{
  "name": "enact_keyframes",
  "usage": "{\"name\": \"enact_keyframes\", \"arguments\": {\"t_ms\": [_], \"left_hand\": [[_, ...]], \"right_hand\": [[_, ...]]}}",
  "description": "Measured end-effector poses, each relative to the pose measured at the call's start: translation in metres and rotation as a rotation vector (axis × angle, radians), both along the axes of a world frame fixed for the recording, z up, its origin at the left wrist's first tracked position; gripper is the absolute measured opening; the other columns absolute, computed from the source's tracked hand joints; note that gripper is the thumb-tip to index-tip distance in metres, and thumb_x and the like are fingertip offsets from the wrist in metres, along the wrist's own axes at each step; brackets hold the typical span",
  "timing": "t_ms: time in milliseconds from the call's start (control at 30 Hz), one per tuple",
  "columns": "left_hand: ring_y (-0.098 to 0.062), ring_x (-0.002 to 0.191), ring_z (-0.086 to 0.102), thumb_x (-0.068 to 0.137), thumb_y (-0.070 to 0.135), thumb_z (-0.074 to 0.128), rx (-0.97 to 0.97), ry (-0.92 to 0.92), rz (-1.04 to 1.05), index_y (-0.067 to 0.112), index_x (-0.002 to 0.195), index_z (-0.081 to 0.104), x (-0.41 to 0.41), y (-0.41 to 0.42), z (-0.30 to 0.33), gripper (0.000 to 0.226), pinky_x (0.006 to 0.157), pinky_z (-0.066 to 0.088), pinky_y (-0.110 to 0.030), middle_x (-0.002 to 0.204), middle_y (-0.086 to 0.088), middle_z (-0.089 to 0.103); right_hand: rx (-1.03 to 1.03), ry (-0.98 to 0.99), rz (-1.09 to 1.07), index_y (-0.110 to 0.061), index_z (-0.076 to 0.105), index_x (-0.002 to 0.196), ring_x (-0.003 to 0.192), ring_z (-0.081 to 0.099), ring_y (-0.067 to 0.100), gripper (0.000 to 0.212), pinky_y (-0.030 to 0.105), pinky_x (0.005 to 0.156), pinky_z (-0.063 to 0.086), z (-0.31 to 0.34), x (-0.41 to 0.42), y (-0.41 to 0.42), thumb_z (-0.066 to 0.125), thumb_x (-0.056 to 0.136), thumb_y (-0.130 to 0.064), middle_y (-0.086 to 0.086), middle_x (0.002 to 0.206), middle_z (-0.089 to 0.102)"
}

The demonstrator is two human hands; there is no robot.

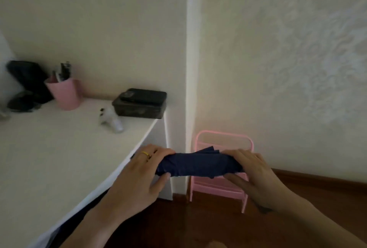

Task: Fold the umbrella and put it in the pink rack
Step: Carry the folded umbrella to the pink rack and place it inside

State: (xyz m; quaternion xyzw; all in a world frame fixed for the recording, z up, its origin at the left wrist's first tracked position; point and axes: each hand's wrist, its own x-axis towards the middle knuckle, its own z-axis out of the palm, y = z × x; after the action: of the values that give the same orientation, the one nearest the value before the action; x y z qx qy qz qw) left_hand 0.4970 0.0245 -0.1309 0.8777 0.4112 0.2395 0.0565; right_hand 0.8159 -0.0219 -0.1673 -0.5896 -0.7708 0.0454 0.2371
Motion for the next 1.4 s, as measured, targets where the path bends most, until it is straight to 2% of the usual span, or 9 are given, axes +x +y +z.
{"name": "enact_keyframes", "arguments": {"t_ms": [167, 433, 600, 833, 933, 1067, 1233, 1300, 1400], "left_hand": [[-0.005, 0.114, 0.055, 0.095, 0.039, 0.062, -0.08, 0.171, -0.108, 0.035, 0.135, 0.045, 0.122, 0.08, -0.088, 0.044, 0.092, 0.05, -0.02, 0.131, 0.013, 0.051], [-0.017, 0.111, 0.061, 0.095, 0.025, 0.06, -0.213, 0.385, -0.185, 0.025, 0.136, 0.049, 0.241, 0.238, -0.23, 0.042, 0.09, 0.055, -0.03, 0.127, 0.001, 0.054], [-0.029, 0.111, 0.06, 0.094, 0.015, 0.059, -0.28, 0.473, -0.145, 0.014, 0.133, 0.052, 0.283, 0.327, -0.322, 0.04, 0.089, 0.055, -0.043, 0.127, -0.009, 0.053], [-0.033, 0.116, 0.058, 0.096, 0.014, 0.055, -0.391, 0.564, -0.138, 0.01, 0.127, 0.056, 0.303, 0.377, -0.438, 0.031, 0.094, 0.048, -0.042, 0.131, -0.014, 0.054], [-0.03, 0.114, 0.059, 0.097, 0.011, 0.052, -0.461, 0.483, -0.121, 0.011, 0.127, 0.058, 0.301, 0.381, -0.464, 0.031, 0.093, 0.049, -0.039, 0.13, -0.013, 0.058], [-0.023, 0.108, 0.064, 0.104, 0.015, 0.044, -0.521, 0.366, -0.089, 0.015, 0.134, 0.054, 0.294, 0.376, -0.476, 0.031, 0.093, 0.054, -0.039, 0.125, -0.007, 0.064], [-0.02, 0.117, 0.059, 0.102, 0.059, 0.036, -0.482, 0.48, -0.197, 0.027, 0.14, 0.048, 0.279, 0.359, -0.473, 0.052, 0.094, 0.052, -0.038, 0.13, 0.001, 0.058], [-0.02, 0.125, 0.054, 0.102, 0.058, 0.037, -0.326, 0.591, -0.25, 0.03, 0.147, 0.041, 0.274, 0.353, -0.478, 0.054, 0.093, 0.053, -0.038, 0.143, 0.002, 0.051], [-0.021, 0.116, 0.058, 0.107, 0.04, 0.037, -0.158, 0.577, -0.239, 0.028, 0.145, 0.042, 0.274, 0.349, -0.491, 0.041, 0.077, 0.054, -0.034, 0.14, 0.0, 0.053]], "right_hand": [[-0.161, -0.024, -0.177, -0.05, 0.039, 0.13, 0.099, 0.055, 0.001, 0.043, 0.034, 0.084, 0.044, -0.082, 0.104, 0.028, 0.054, 0.089, -0.053, -0.03, 0.112, 0.05], [-0.402, -0.017, -0.263, -0.037, 0.046, 0.127, 0.103, 0.062, 0.014, 0.041, 0.042, 0.092, 0.051, -0.215, 0.184, 0.168, 0.058, 0.089, -0.048, -0.01, 0.118, 0.064], [-0.523, 0.046, -0.329, -0.025, 0.053, 0.127, 0.099, 0.065, 0.025, 0.041, 0.045, 0.085, 0.057, -0.293, 0.206, 0.26, 0.063, 0.089, -0.037, 0.005, 0.115, 0.068], [-0.859, 0.197, -0.386, -0.016, 0.057, 0.135, 0.12, 0.057, 0.033, 0.05, 0.045, 0.101, 0.05, -0.385, 0.219, 0.328, 0.068, 0.086, -0.017, 0.008, 0.131, 0.061], [-0.928, 0.246, -0.401, -0.009, 0.068, 0.121, 0.109, 0.061, 0.032, 0.036, 0.044, 0.096, 0.052, -0.414, 0.219, 0.336, 0.059, 0.086, -0.008, 0.014, 0.124, 0.066], [-0.862, 0.116, -0.45, -0.012, 0.066, 0.11, 0.095, 0.065, 0.025, 0.028, 0.042, 0.088, 0.054, -0.438, 0.214, 0.33, 0.047, 0.1, -0.028, 0.011, 0.107, 0.07], [-0.594, -0.091, -0.366, -0.026, 0.063, 0.111, 0.089, 0.06, 0.014, 0.055, 0.033, 0.078, 0.051, -0.428, 0.197, 0.295, 0.047, 0.086, -0.072, -0.006, 0.103, 0.064], [-0.509, -0.235, -0.331, -0.027, 0.059, 0.119, 0.1, 0.059, 0.017, 0.054, 0.037, 0.09, 0.051, -0.429, 0.194, 0.282, 0.053, 0.084, -0.069, -0.006, 0.113, 0.061], [-0.428, -0.333, -0.342, -0.023, 0.057, 0.123, 0.108, 0.062, 0.023, 0.031, 0.041, 0.099, 0.047, -0.442, 0.194, 0.276, 0.059, 0.094, -0.032, 0.001, 0.121, 0.065]]}}
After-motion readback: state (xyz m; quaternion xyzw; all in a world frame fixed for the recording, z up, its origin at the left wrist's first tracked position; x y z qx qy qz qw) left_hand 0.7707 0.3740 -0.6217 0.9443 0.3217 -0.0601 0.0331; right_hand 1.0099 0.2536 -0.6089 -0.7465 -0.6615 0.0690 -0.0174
